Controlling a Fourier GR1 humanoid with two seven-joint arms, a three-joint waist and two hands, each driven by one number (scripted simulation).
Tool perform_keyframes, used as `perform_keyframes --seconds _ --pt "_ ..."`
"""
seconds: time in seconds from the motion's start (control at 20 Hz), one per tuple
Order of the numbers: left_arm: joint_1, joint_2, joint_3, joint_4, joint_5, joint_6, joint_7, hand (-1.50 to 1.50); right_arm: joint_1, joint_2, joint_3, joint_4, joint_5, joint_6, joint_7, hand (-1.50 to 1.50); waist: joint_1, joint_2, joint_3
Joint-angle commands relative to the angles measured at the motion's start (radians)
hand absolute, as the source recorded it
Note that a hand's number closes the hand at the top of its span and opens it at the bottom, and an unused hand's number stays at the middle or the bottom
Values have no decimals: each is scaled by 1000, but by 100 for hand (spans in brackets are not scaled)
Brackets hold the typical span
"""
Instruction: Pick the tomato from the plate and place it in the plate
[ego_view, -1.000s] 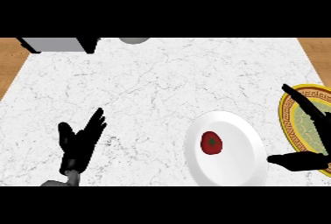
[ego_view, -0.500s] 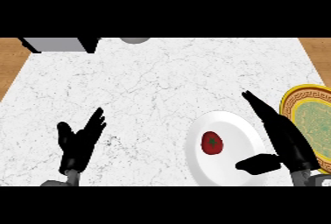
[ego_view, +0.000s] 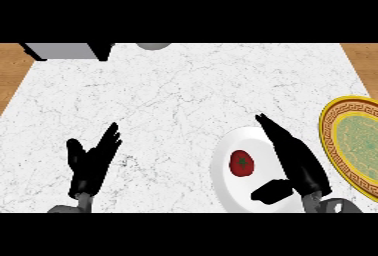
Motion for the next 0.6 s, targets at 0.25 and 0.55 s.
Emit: perform_keyframes --seconds 0.25,0.55 --pt "31 -15 48 2 -36 -54 -24 0 41 134 4 82 155 14 -41 -150 -1 0 0" --pt "10 -56 25 -51 -66 -17 58 0 -6 182 10 125 267 39 31 -150 -1 0 0"
